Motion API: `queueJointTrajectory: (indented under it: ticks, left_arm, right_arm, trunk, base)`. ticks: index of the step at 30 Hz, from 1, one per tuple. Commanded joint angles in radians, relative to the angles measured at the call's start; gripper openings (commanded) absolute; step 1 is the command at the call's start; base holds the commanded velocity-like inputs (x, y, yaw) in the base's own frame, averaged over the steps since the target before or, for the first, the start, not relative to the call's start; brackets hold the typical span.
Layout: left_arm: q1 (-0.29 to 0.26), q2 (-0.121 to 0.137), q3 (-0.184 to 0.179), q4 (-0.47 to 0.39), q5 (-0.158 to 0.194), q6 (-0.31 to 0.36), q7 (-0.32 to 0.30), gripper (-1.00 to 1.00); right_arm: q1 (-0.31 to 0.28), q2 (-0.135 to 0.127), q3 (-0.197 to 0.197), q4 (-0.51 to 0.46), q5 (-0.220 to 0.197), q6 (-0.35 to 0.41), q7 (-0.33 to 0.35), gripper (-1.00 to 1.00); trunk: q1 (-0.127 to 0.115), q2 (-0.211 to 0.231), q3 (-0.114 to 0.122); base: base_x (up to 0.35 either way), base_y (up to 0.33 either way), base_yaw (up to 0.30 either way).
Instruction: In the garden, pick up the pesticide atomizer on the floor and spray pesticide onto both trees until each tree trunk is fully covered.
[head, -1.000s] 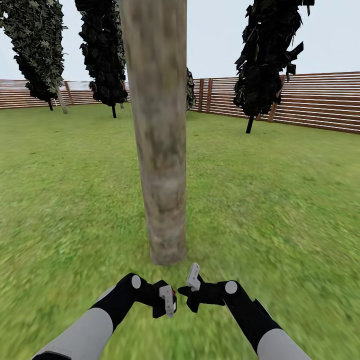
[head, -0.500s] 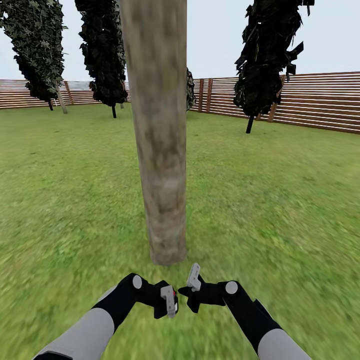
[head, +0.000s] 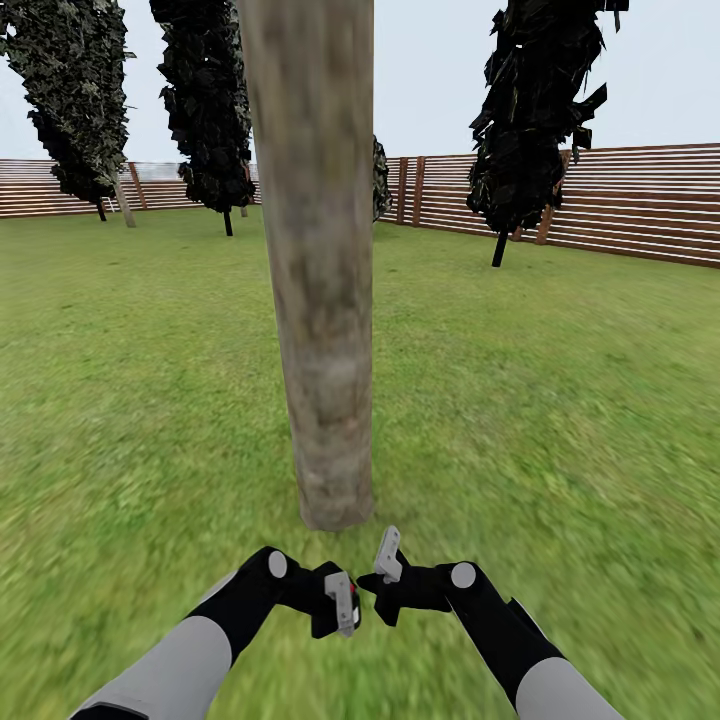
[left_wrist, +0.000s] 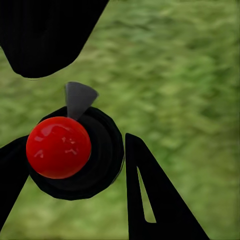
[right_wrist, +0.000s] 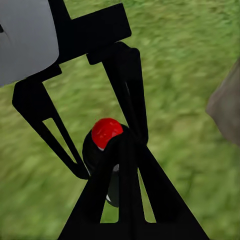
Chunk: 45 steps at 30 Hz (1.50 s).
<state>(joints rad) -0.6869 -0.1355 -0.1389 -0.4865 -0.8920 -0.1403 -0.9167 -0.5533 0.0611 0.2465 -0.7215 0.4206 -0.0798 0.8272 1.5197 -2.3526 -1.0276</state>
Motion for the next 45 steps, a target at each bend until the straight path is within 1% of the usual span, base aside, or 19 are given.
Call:
queueJointTrajectory:
  ticks: [1, 8, 16, 21, 35, 40, 45]
  left_arm:
    - [0.0, -0.001, 0.001, -0.001, -0.01, -0.01, -0.001, -1.0]
    - [0.0, -0.007, 0.0, -0.002, -0.01, -0.01, -0.001, -1.0]
    - [0.0, -0.007, 0.001, -0.002, -0.01, -0.01, -0.001, -1.0]
    - [0.0, -0.017, 0.002, -0.001, -0.01, -0.01, -0.001, -1.0]
    - [0.0, -0.016, 0.002, -0.001, -0.01, -0.01, -0.001, -1.0]
    - [0.0, -0.018, 0.001, -0.002, -0.01, -0.01, -0.028, -1.0]
    - [0.0, -0.017, 0.002, -0.003, -0.01, -0.009, -0.035, -1.0]
  right_arm:
    - [0.0, 0.0, -0.001, 0.0, 0.011, -0.008, 0.001, -1.0]
    - [0.0, 0.0, -0.001, 0.017, 0.012, -0.009, 0.001, -1.0]
    - [0.0, -0.001, -0.002, 0.022, 0.012, -0.009, 0.001, -1.0]
    - [0.0, -0.001, -0.002, 0.022, 0.012, -0.008, 0.001, -1.0]
    - [0.001, -0.001, -0.001, 0.022, 0.012, -0.008, 0.001, -1.0]
    - [0.001, -0.001, -0.001, 0.036, 0.012, -0.008, 0.001, -1.0]
    - [0.0, -0.001, -0.001, 0.05, 0.012, -0.008, 0.001, -1.0]
  trunk:
    - [0.0, 0.0, -0.001]
    - [0.0, 0.0, -0.001]
    - [0.0, 0.0, -0.001]
    - [0.0, 0.0, -0.001]
    - [0.0, 0.0, -0.001]
    - [0.0, 0.0, -0.001]
    - [0.0, 0.0, -0.001]
  base:
    - [0.0, 0.0, 0.0]
    - [0.0, 0.0, 0.0]
    - [0.0, 0.0, 0.0]
    - [0.0, 0.0, 0.0]
    - [0.0, 0.0, 0.0]
    - [0.0, 0.0, 0.0]
    - [0.0, 0.0, 0.0]
